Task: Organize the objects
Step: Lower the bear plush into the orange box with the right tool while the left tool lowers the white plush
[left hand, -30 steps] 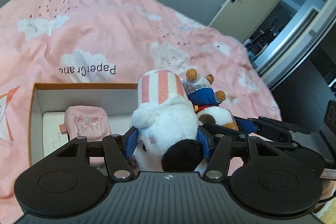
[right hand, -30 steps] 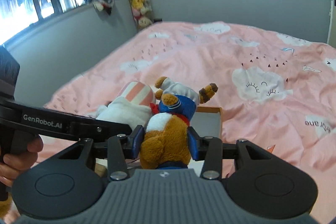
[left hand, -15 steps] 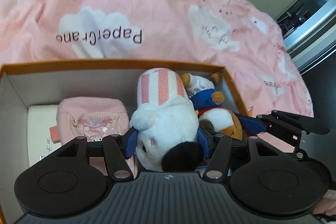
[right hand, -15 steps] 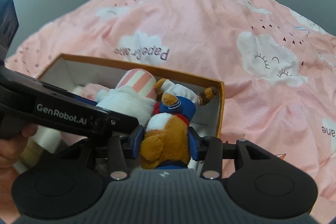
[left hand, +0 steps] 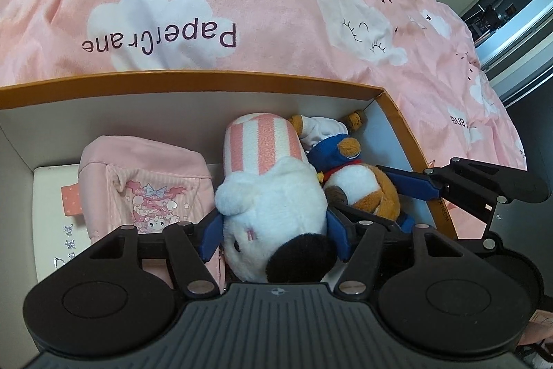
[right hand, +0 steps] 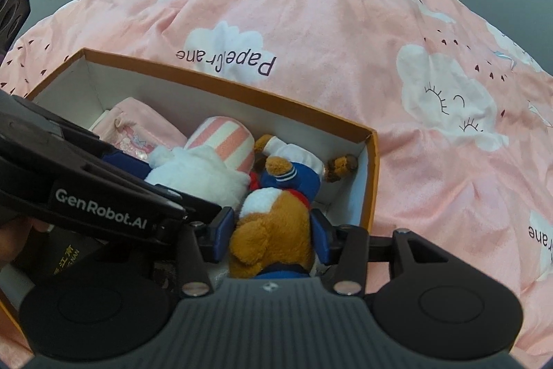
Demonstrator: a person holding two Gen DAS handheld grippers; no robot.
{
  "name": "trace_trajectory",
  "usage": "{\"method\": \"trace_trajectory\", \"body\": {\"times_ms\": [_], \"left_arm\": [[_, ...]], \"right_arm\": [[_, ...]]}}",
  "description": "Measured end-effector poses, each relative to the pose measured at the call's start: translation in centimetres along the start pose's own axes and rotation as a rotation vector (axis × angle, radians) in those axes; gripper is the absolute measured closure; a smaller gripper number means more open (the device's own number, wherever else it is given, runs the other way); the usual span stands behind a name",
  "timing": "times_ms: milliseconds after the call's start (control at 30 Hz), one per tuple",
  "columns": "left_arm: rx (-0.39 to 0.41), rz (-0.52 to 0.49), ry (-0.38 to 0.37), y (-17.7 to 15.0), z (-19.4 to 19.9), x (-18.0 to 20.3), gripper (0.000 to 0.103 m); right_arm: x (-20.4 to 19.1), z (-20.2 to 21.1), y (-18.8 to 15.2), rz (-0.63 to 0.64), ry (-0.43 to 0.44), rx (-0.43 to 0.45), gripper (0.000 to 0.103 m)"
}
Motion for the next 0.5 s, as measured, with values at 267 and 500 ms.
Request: {"method": "trace_trajectory", "body": {"times_ms": [267, 500], "left_arm": [[0.021, 0.014, 0.009, 0.2, 0.6, -0.4, 0.029], [0.047, -0.095, 0.012, 0.0, 3.2, 0.0, 0.039]], "right_arm": [[-0.6, 0.8, 0.0, 0.081, 0.003, -0.005, 0.040], [-1.4, 2.1, -0.9, 0.154, 0.018, -0.029, 0.047]]}}
Point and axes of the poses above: each gripper's, at about its wrist camera, not at the fingertips, and z roughly against the way its jaws point, x to its right, y to its top, the point moved 10 cm from there along -z, roughly the way its jaws point, and after that the axes turned 9 degrees about y, right-handed, at the moved point
